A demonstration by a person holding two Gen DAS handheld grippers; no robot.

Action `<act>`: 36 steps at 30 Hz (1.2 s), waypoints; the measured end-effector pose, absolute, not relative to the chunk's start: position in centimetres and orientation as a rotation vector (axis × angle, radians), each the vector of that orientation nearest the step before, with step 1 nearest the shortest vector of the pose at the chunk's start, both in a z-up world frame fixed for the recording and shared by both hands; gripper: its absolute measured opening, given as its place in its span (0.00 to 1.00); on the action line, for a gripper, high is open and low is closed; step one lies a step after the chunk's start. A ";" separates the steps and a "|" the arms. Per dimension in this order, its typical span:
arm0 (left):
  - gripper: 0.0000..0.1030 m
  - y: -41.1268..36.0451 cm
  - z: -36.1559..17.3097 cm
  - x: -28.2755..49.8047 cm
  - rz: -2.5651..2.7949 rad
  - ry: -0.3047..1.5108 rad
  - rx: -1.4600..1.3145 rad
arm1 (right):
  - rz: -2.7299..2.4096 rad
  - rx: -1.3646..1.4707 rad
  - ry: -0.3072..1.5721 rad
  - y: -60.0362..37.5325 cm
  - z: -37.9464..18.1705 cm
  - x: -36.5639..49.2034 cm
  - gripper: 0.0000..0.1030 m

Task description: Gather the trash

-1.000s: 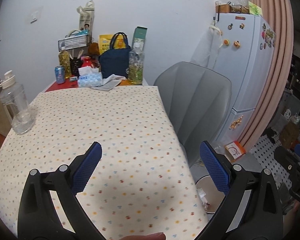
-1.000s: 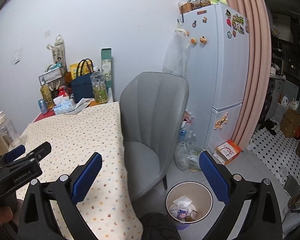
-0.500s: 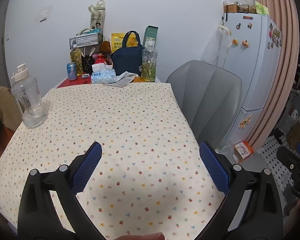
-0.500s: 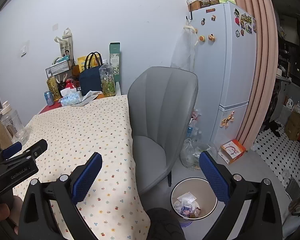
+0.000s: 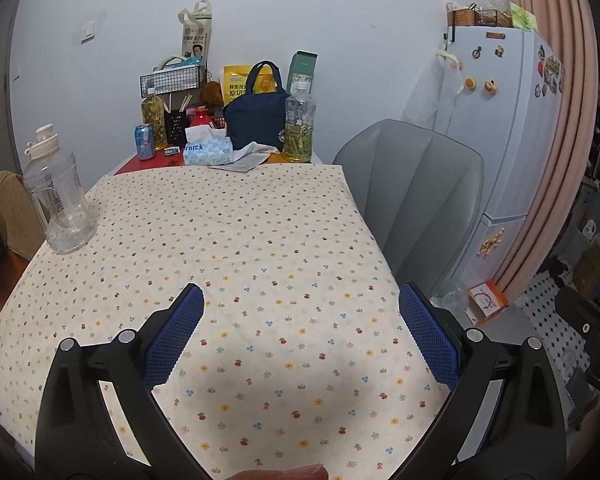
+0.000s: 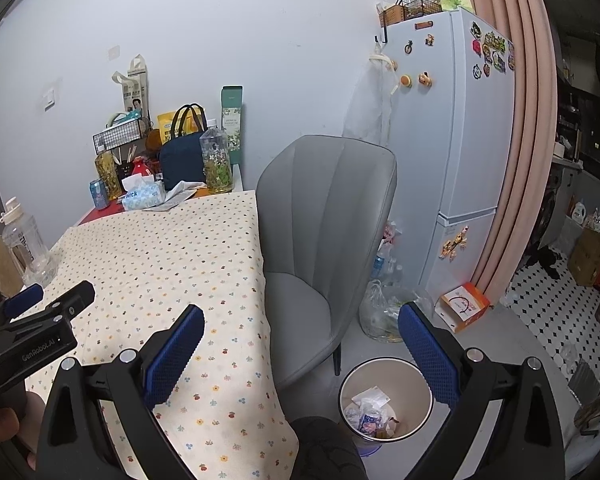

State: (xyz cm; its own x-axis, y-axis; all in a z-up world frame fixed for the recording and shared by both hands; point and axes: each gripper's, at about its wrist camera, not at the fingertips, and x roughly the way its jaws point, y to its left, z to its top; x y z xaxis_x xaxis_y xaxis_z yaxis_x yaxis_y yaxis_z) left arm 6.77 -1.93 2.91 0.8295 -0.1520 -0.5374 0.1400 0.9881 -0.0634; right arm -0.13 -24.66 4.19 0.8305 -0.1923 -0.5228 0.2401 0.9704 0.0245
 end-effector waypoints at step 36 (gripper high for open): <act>0.94 -2.3 3.6 6.1 -0.168 0.553 -0.018 | -0.233 0.077 0.536 -24.2 4.4 -0.6 0.92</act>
State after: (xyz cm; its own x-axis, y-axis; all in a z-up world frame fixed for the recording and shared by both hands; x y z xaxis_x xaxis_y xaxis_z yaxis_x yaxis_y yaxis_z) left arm 6.05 -2.30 3.62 0.8379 -0.1632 -0.5209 0.1537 0.9862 -0.0618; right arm -0.63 -24.23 4.40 0.8341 -0.2001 -0.5140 0.2399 0.9707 0.0115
